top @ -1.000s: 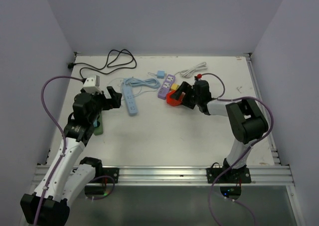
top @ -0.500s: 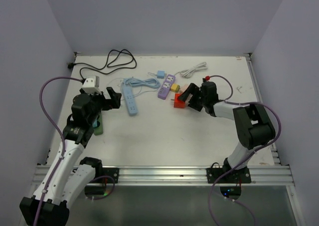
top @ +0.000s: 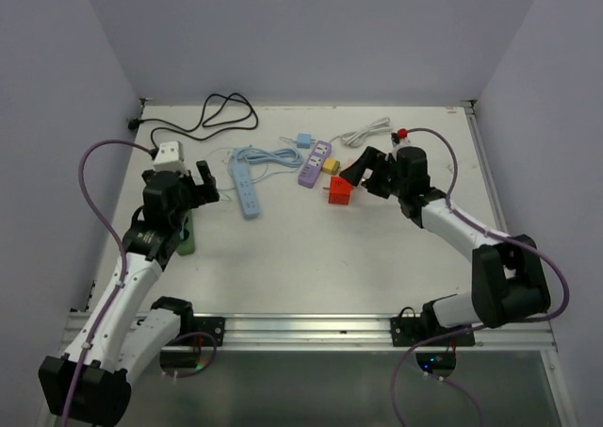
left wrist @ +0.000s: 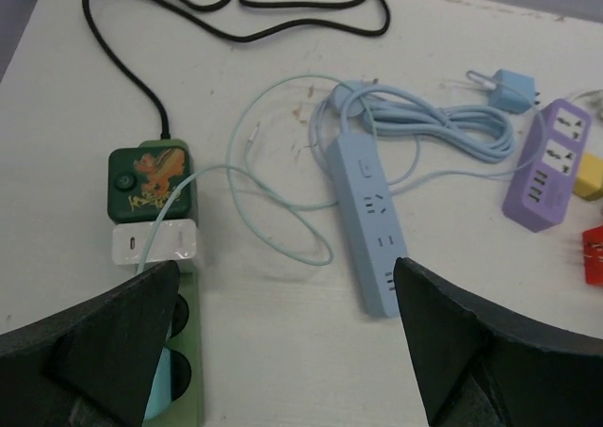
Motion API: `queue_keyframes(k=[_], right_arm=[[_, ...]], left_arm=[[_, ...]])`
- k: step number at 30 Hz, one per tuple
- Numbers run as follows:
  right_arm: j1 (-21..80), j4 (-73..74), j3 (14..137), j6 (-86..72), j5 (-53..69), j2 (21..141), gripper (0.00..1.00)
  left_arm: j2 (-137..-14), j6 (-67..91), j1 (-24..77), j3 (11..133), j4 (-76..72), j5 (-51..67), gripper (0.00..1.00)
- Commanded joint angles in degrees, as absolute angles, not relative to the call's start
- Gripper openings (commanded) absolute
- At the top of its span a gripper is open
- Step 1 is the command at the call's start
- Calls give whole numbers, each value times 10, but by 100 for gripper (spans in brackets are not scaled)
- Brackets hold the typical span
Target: Pull the plug off the socket
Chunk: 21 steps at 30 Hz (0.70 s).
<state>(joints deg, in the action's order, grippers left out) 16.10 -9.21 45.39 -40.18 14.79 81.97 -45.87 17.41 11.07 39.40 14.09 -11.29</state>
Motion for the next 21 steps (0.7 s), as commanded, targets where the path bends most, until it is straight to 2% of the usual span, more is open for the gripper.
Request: queue_keyframes(k=[1, 14, 21], right_arm=[[161, -55, 436, -363, 183, 764, 90], [161, -61, 375, -355, 227, 680, 93], [161, -62, 364, -363, 230, 645, 93]], left_arm=[[-507, 182, 112, 428, 197, -205, 100], [-599, 178, 76, 427, 225, -243, 100], [-655, 193, 15, 425, 243, -185, 100]])
